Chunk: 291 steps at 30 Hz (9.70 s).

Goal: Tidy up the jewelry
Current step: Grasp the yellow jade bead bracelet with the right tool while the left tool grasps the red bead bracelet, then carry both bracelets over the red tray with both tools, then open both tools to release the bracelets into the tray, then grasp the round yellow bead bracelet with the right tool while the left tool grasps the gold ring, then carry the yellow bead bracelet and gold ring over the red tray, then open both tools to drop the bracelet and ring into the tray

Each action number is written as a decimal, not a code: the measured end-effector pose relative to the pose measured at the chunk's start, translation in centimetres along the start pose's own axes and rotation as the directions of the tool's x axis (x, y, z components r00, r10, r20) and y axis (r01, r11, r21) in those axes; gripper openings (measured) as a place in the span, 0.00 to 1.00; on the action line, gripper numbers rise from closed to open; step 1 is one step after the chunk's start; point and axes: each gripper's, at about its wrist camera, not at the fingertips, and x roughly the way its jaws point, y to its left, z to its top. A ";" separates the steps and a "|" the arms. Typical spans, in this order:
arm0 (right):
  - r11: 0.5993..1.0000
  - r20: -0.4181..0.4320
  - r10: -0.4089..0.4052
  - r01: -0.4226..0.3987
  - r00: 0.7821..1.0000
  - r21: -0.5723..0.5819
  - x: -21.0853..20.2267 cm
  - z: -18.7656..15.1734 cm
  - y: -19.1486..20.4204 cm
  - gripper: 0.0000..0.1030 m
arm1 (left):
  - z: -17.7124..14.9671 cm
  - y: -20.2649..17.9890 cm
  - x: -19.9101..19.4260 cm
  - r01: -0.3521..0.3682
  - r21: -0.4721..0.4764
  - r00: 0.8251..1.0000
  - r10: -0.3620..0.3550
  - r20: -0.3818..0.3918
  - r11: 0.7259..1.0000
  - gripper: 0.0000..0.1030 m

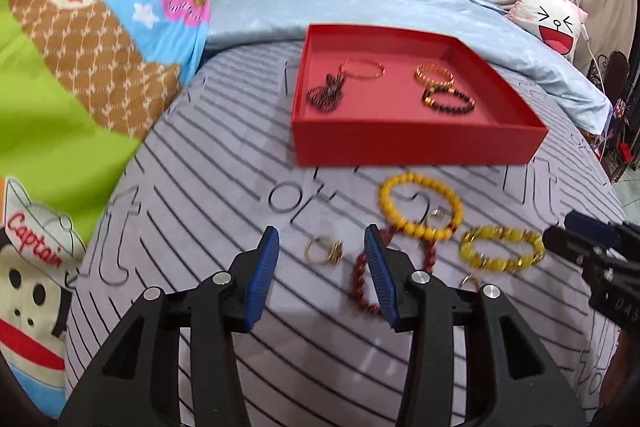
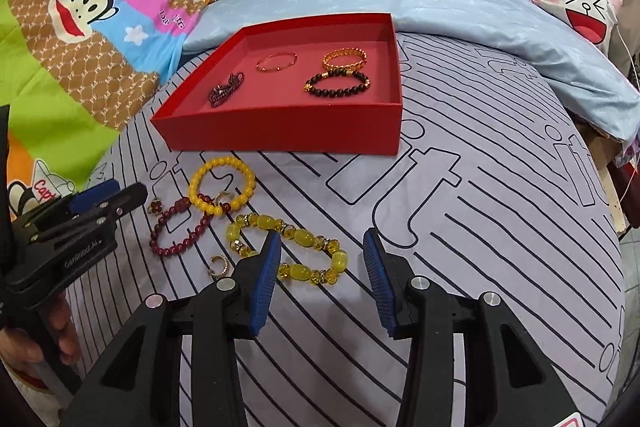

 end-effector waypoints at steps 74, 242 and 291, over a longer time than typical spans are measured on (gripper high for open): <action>0.994 0.192 0.111 -0.106 0.975 -0.037 -5.7 9.5 1.3 0.09 | 7.0 -3.2 -5.6 0.231 0.127 0.964 -0.244 0.103 0.965 0.07; 0.995 0.211 0.099 -0.098 0.972 -0.015 -3.1 10.2 1.4 0.07 | 7.8 -2.0 -1.1 0.187 0.098 0.975 -0.197 0.107 0.977 0.09; 0.993 0.106 0.106 -0.111 0.989 0.048 5.0 14.2 1.4 0.23 | 13.6 -2.4 5.9 0.148 0.078 0.982 -0.156 0.109 0.986 0.28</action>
